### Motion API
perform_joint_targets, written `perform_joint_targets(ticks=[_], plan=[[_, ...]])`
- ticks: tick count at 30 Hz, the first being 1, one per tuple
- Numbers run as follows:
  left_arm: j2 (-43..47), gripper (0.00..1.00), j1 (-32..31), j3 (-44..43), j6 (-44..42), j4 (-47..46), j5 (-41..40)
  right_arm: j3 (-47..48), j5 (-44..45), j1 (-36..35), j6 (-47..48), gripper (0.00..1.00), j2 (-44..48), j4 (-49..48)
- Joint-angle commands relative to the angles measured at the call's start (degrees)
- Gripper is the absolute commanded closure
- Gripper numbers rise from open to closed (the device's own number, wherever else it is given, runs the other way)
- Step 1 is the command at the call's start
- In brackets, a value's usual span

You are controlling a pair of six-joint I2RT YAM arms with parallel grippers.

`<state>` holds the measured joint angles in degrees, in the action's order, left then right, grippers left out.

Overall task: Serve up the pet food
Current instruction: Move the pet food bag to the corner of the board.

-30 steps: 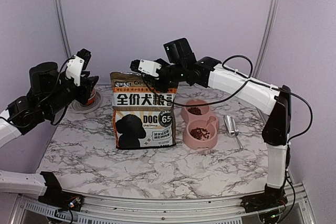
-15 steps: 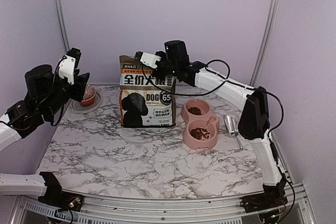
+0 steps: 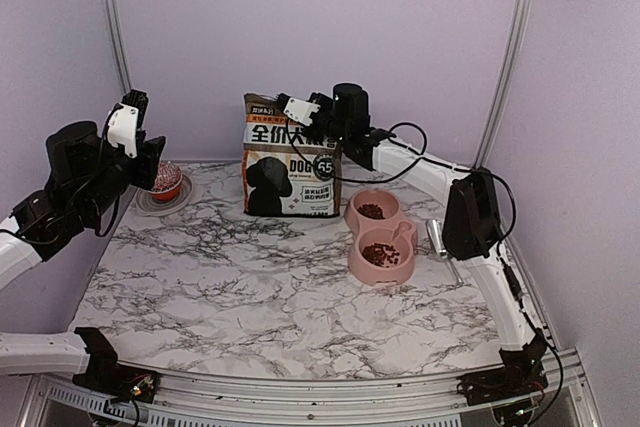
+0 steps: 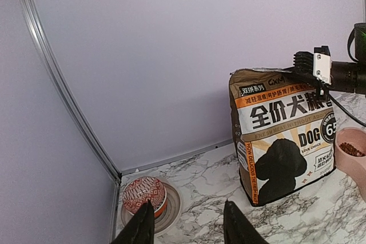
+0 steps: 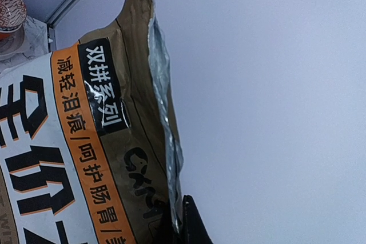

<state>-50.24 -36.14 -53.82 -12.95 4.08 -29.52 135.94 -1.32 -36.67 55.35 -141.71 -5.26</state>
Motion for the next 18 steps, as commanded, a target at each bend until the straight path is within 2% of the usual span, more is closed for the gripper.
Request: perform_joint_targets(ticks=[1, 7, 14, 18], plan=[[-0.2, 0.58, 0.7, 0.4, 0.9, -2.2, 1.2, 5.6, -0.4, 3.3, 1.7, 1.00, 2.1, -22.6], [-0.2, 0.58, 0.9, 0.3, 1.5, -2.3, 2.0, 5.8, -3.5, 6.3, 2.0, 1.00, 1.0, -31.1], [-0.2, 0.58, 1.0, 0.2, 2.1, -2.3, 2.3, 3.2, -7.1, 8.1, 3.9, 1.00, 2.1, -33.5], [0.1, 0.58, 1.1, 0.1, 2.1, -2.3, 2.6, -2.5, -9.1, 7.9, 6.0, 1.00, 3.5, -34.1]])
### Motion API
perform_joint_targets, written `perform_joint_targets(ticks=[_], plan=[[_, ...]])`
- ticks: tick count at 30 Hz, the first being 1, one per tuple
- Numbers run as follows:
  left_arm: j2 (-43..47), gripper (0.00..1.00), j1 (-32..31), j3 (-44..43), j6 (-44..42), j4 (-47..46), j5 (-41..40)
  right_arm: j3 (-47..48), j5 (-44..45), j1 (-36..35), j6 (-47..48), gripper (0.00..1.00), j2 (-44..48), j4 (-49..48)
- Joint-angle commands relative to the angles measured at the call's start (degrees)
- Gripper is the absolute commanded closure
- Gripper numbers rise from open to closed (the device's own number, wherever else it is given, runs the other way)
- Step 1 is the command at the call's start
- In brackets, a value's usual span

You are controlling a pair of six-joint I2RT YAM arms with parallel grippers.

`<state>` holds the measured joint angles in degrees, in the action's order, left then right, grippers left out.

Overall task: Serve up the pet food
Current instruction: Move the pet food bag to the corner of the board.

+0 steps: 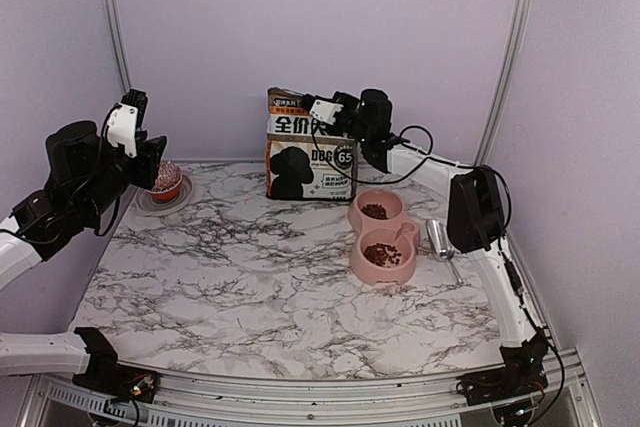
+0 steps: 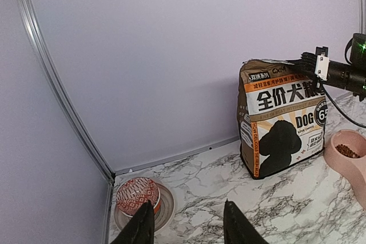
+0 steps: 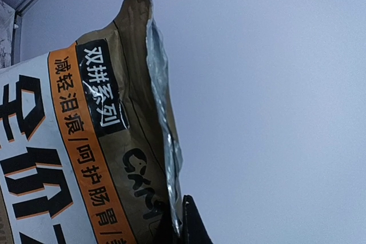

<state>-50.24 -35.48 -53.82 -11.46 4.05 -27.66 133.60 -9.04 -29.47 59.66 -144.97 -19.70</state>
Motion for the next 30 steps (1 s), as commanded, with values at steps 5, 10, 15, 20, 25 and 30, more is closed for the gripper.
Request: perform_joint_targets(ticks=[5, 10, 15, 20, 25, 30], plan=[[1.2, 0.58, 0.4, 0.3, 0.6, -2.0, 0.7, -8.4, 2.4, -0.3, 1.6, 0.96, 7.5, -23.4], [1.3, 0.58, 0.5, 0.1, 0.4, -1.7, 1.5, -13.6, 3.8, -1.7, 0.0, 0.71, 9.6, -24.4], [1.8, 0.58, 0.7, 0.0, 0.5, -1.6, 2.2, -16.5, 4.4, -2.8, -0.7, 0.56, 12.3, -25.2], [2.1, 0.58, 1.0, 0.0, 0.7, -1.6, 2.5, -17.1, 5.1, -3.8, -2.8, 0.42, 15.4, -24.0], [2.3, 0.58, 1.2, -0.1, 1.3, -1.6, 3.0, -16.1, 6.7, -4.1, -11.4, 0.33, 19.9, -18.2], [2.5, 0.52, 1.6, -0.1, 1.9, -1.6, 3.1, -19.1, 11.4, -4.1, -25.1, 0.27, 26.6, -10.3]])
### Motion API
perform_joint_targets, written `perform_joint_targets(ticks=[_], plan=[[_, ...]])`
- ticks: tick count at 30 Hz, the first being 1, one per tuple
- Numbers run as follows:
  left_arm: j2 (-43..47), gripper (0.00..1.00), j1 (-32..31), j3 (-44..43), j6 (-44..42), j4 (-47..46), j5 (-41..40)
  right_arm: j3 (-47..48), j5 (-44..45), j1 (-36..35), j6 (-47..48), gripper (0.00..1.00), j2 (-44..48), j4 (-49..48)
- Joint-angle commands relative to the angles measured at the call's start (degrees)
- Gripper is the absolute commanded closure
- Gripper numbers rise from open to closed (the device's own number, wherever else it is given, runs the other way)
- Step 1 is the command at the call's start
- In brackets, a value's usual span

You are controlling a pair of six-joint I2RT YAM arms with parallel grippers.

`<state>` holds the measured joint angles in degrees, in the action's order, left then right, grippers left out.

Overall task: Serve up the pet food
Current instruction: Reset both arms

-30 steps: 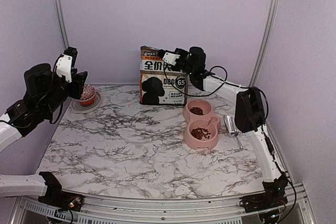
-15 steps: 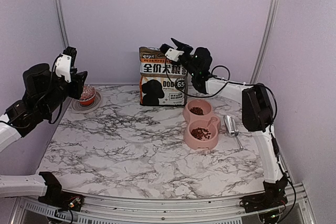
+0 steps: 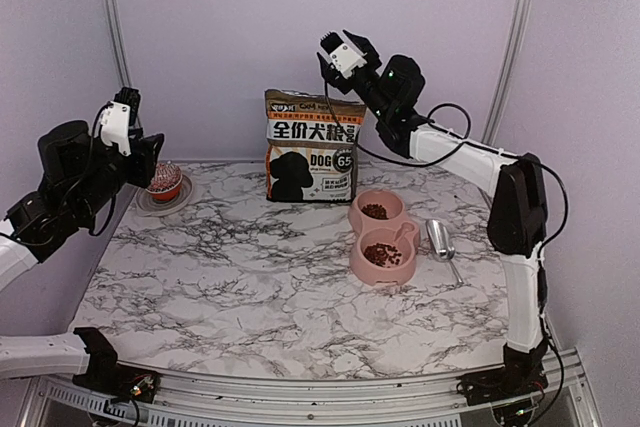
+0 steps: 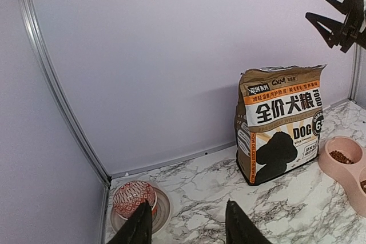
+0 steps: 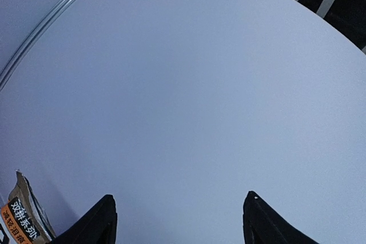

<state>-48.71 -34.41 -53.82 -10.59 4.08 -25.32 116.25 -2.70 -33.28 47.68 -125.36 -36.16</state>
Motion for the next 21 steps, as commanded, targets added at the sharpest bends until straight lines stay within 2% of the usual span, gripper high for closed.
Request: perform_joint_targets(ticks=[1, 3, 6, 8, 10, 16, 21], plan=[[0.9, 0.46, 0.6, -0.2, 1.1, -1.6, 0.6, -3.5, 6.7, -0.3, -15.6, 0.25, 8.7, 7.0], [0.9, 0.33, 0.7, -0.1, 1.5, -1.6, 0.2, -7.1, 10.5, 0.0, -20.4, 0.20, 12.2, 9.4], [0.6, 0.12, 1.0, -0.3, 1.9, -1.7, -0.2, -9.8, 15.1, 1.8, -29.6, 0.10, 17.6, 20.6], [0.4, 0.02, 1.2, -0.3, 2.1, -1.6, -0.8, -14.9, 16.3, 3.6, -36.2, 0.05, 21.6, 26.1], [0.2, 0.01, 1.3, -0.3, 2.1, -1.5, -1.5, -23.2, 17.9, 4.4, -40.7, 0.04, 26.9, 27.6], [-0.9, 0.01, 1.8, -0.1, 1.8, -1.9, -2.9, -46.9, 22.4, 4.5, -46.2, 0.01, 41.8, 27.2], [-1.5, 0.01, 2.1, 0.0, 1.6, -1.9, -2.9, -56.3, 22.3, 4.4, -47.9, 0.00, 48.7, 28.2]])
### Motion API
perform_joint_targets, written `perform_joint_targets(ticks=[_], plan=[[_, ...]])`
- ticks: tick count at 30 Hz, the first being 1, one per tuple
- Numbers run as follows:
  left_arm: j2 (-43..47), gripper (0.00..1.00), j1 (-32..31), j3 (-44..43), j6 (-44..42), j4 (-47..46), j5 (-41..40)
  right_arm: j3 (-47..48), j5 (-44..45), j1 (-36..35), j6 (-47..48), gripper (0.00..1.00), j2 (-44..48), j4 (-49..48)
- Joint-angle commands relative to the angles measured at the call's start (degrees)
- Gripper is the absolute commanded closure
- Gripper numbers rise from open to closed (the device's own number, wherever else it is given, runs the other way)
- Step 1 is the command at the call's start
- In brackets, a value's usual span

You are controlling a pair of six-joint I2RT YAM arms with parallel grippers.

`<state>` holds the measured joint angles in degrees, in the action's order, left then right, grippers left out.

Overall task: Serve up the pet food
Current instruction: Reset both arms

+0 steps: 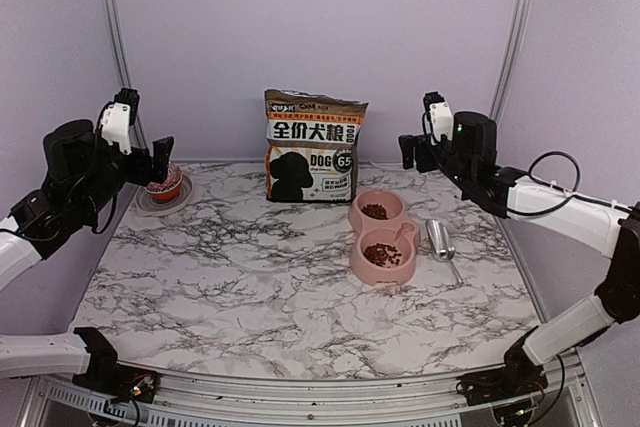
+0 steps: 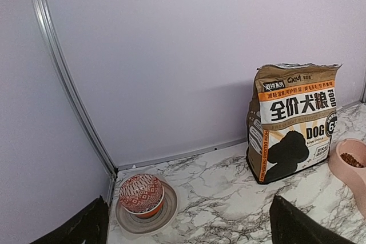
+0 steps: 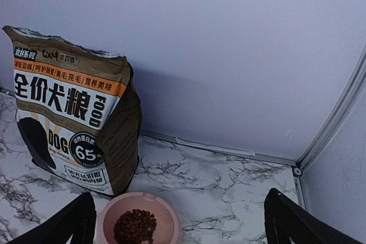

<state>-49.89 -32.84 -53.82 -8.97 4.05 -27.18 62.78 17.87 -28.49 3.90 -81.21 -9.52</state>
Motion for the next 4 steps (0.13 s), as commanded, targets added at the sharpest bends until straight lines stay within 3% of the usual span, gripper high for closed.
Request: perform_joint_targets(ticks=[1, 4], plan=[[-0.3, 0.01, 0.5, 0.1, 0.0, -2.0, -1.1, -3.2, 1.4, -0.4, -4.3, 0.00, 5.0, 1.9], [-0.3, 0.01, 0.5, 0.4, 0.1, -2.4, -1.8, -4.1, 0.1, -0.3, -4.4, 0.00, 5.7, 2.1]])
